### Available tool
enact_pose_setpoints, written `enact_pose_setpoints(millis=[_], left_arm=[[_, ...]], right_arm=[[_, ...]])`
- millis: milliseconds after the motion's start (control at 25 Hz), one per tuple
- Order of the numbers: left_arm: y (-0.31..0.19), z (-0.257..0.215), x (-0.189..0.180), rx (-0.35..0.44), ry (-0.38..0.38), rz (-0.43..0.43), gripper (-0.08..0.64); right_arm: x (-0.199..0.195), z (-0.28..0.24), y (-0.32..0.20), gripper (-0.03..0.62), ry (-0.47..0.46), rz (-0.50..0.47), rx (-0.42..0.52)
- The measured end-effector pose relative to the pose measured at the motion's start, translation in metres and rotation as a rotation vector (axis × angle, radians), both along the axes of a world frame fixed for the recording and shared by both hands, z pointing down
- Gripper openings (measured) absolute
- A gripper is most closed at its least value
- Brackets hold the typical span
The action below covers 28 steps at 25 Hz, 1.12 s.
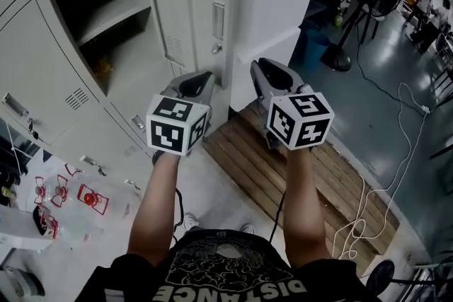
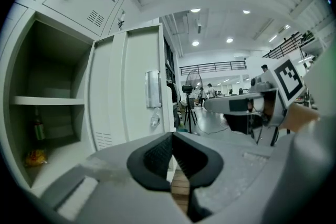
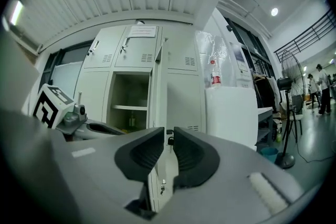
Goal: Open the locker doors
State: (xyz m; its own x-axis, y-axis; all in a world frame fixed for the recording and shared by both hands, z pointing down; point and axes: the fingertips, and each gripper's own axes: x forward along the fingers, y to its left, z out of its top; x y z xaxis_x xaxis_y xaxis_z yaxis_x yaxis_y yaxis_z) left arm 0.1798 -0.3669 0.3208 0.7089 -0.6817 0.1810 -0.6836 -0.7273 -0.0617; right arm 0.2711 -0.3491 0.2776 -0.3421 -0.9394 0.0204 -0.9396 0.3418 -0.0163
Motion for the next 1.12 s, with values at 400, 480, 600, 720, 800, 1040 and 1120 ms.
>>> enact_pose_setpoints(millis=[400,480,600,720,800,1040,1120], left_arm=[[0.025,0.001,0.046,-0.003,0.018,0.022,0.0],[0.029,0.0,0.057,-0.004,0.023,0.029,0.0],[0.035,-0.002,0.073,-0.002,0.031,0.037,0.0],[0.041,-0.005,0.086,0.003,0.038,0.039,0.0],[0.045,-0.006,0.095,0.006,0.04,0.039,0.0],[0.054,-0.006,0.115,0.008,0.05,0.038,0.0],[0.057,-0.007,0.119,0.011,0.048,0.037,0.0]], right_arm=[[0.058,0.018,0.045,0.017,0.0,0.095,-0.025],[0.071,0.02,0.051,0.011,0.008,0.111,-0.029],[0.087,0.021,0.061,0.0,0.01,0.13,-0.029],[0.101,0.021,0.069,0.0,0.016,0.138,-0.032],[0.111,0.022,0.074,-0.002,0.022,0.144,-0.035],[0.132,0.021,0.084,-0.002,0.02,0.149,-0.035],[0.136,0.02,0.086,-0.002,0.019,0.146,-0.033]])
